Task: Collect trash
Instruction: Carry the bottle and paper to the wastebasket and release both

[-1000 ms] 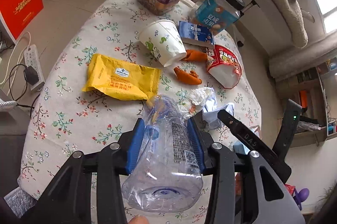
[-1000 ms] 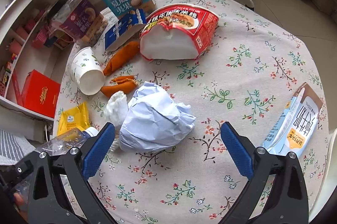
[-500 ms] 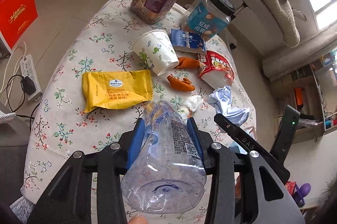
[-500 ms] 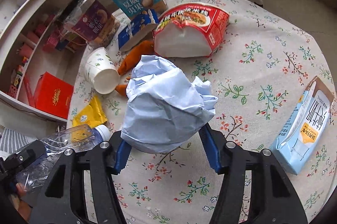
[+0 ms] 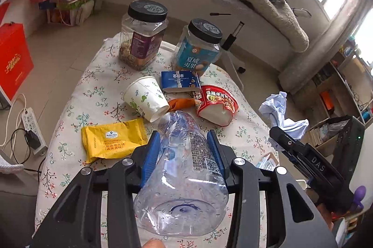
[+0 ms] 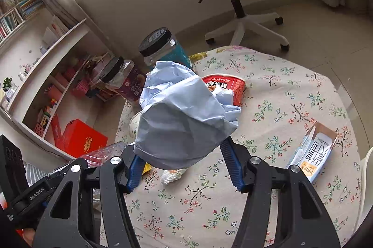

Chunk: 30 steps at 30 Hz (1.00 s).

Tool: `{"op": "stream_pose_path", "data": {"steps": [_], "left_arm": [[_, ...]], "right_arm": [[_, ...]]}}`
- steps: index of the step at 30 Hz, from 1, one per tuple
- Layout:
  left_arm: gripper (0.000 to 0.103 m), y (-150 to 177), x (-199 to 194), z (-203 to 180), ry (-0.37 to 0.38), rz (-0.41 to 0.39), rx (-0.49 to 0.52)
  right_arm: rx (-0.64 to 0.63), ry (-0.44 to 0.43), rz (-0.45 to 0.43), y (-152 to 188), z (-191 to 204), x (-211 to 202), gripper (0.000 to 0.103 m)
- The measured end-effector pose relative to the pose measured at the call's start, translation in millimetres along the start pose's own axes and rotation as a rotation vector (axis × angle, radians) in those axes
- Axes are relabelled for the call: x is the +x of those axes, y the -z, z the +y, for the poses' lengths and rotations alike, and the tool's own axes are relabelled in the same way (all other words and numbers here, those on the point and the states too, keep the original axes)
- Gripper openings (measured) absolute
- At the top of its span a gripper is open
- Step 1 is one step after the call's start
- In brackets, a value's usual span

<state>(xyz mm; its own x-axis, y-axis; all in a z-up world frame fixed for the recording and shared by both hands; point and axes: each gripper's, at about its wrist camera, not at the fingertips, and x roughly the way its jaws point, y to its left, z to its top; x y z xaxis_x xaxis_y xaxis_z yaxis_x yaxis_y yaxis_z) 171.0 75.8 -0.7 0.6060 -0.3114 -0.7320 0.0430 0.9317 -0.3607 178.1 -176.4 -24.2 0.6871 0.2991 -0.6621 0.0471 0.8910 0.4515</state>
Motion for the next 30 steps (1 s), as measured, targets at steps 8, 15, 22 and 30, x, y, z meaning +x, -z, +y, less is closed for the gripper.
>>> {"op": "stream_pose_path", "data": {"steps": [8,15,22,30], "left_arm": [[0.042,2.6,-8.8,-35.4,-0.032,-0.110,0.112],[0.042,9.1,-14.1,-70.2,-0.049,-0.180,0.194],[0.042,14.7,-6.9,-98.8,-0.026,-0.181,0.229],[0.042,27.5,0.7,-143.8,0.009,-0.178,0.300]], "right_arm": [[-0.088,0.079,-0.151,-4.0,-1.0,-42.6,0.057],[-0.157,0.177,-0.272,-5.3,-10.3,-79.1,0.057],[-0.114,0.234,-0.334,-12.8,-40.0,-111.7,0.057],[-0.047,0.321,-0.413,-15.9,-81.6,-157.5,0.058]]}}
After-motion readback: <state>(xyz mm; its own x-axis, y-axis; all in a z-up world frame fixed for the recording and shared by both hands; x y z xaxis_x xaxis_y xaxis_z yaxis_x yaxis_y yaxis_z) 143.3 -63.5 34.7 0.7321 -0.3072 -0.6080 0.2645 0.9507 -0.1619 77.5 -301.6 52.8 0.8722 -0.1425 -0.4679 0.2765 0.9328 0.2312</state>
